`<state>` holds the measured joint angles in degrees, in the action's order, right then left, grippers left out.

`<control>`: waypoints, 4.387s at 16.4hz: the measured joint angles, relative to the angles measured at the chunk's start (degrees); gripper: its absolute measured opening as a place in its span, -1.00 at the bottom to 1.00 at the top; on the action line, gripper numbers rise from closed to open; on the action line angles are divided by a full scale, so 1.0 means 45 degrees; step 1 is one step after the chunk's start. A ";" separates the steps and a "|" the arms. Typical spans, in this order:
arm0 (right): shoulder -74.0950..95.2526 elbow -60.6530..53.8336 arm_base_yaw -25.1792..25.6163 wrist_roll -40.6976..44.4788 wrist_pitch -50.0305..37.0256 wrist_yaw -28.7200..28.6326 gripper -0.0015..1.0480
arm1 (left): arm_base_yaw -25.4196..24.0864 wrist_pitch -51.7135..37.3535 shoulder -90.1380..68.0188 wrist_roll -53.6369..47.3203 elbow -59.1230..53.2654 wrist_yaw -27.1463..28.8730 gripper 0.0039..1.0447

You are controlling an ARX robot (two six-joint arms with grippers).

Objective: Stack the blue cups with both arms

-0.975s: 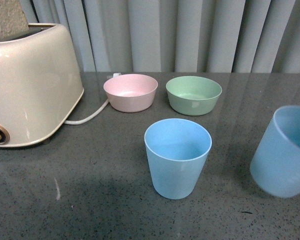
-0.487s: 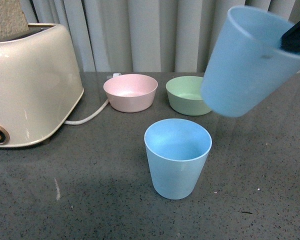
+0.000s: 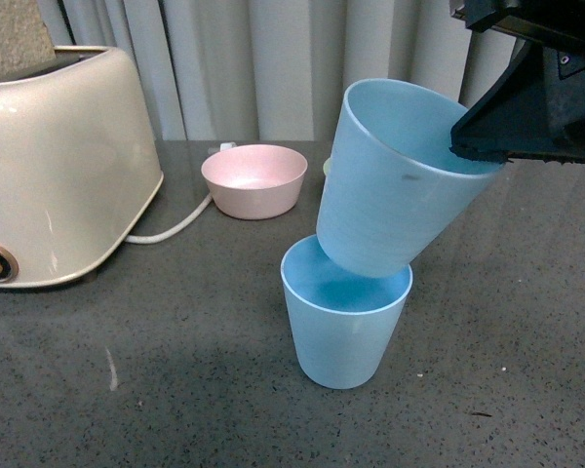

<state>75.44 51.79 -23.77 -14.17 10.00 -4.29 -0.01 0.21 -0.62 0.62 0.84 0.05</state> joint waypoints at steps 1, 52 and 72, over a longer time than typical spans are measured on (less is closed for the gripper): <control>0.0087 0.0029 -0.0063 0.0000 -0.0044 0.0073 -0.96 | 0.0000 0.0000 0.0000 0.0000 0.0000 -0.0005 0.88; -1.6694 -1.1346 0.5285 0.3065 -0.2093 0.0962 -0.97 | 0.0000 -0.0005 0.0000 0.0000 0.0000 -0.0005 0.88; -1.6708 -1.1346 0.5285 0.3070 -0.2161 0.0952 0.87 | 0.0000 0.0000 0.0000 0.0000 0.0000 -0.0005 0.88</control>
<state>0.25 0.73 0.01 -0.36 0.27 -0.01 -0.01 0.21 -0.62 0.62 0.84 0.03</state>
